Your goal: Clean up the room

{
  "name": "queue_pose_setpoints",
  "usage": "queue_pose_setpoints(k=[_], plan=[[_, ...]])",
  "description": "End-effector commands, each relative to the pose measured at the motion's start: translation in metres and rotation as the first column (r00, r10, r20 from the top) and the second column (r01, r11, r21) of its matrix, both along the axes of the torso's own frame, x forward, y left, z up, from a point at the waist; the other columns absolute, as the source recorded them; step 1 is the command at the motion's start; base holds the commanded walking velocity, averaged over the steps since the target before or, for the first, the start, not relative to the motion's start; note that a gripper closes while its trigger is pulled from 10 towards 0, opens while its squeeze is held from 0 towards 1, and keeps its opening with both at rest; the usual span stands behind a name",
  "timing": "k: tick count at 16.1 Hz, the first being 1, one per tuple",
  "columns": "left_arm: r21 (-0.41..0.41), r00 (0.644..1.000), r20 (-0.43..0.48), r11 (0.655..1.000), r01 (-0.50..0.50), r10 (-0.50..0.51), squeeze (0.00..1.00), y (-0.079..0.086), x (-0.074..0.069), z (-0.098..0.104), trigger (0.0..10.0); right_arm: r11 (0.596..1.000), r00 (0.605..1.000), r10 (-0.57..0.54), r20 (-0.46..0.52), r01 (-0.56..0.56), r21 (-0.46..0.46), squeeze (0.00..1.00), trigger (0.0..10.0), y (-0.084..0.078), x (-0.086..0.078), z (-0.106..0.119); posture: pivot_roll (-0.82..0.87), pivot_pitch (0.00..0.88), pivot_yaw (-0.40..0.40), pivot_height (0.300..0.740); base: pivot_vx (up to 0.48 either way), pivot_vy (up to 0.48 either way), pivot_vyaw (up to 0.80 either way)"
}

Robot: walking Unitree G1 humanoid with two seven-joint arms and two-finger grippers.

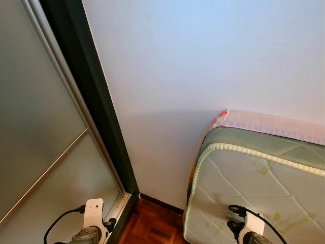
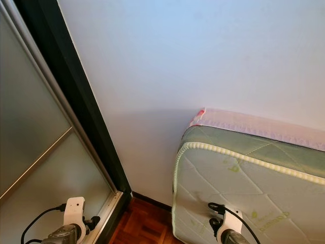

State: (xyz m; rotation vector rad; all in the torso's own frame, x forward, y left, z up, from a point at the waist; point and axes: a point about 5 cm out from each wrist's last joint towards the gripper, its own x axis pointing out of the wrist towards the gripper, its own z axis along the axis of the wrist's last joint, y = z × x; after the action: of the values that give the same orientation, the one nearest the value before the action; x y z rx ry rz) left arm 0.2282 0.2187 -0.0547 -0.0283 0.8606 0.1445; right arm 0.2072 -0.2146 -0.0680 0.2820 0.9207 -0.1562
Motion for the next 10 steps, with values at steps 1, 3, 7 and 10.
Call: queue_pose_setpoints(k=[1, 3, 7, 10], plan=[[-0.004, 1.000, -0.020, 1.000, -0.011, 0.011, 0.00, 0.0015, -0.0050, -0.0030, 10.0, 0.999, 0.993, 0.020, 0.115, -0.016, -0.036, 0.00, 10.0, -0.0062, 0.0292, 0.0201, -0.09, 0.000, 0.023, 0.740, 0.000, 0.000, 0.00], [-0.005, 1.000, -0.020, 1.000, -0.013, 0.013, 0.00, 0.0013, -0.0049, -0.0030, 10.0, 0.999, 0.993, 0.021, 0.116, -0.017, -0.037, 0.00, 10.0, -0.0064, 0.0293, 0.0202, -0.09, 0.000, 0.022, 0.740, -0.127, 0.000, 0.00], [-0.006, 1.000, -0.020, 1.000, -0.017, 0.017, 0.00, 0.0013, -0.0047, -0.0029, 10.0, 0.999, 0.993, 0.020, 0.117, -0.016, -0.035, 0.00, 10.0, -0.0064, 0.0296, 0.0204, -0.09, 0.000, 0.022, 0.740, -0.261, 0.000, 0.00], [-0.007, 1.000, -0.018, 1.000, -0.019, 0.019, 0.00, 0.0013, -0.0046, -0.0028, 10.0, 0.999, 0.993, 0.019, 0.116, -0.015, -0.034, 0.00, 10.0, -0.0064, 0.0296, 0.0204, -0.09, 0.000, 0.021, 0.740, -0.273, 0.000, 0.00]])
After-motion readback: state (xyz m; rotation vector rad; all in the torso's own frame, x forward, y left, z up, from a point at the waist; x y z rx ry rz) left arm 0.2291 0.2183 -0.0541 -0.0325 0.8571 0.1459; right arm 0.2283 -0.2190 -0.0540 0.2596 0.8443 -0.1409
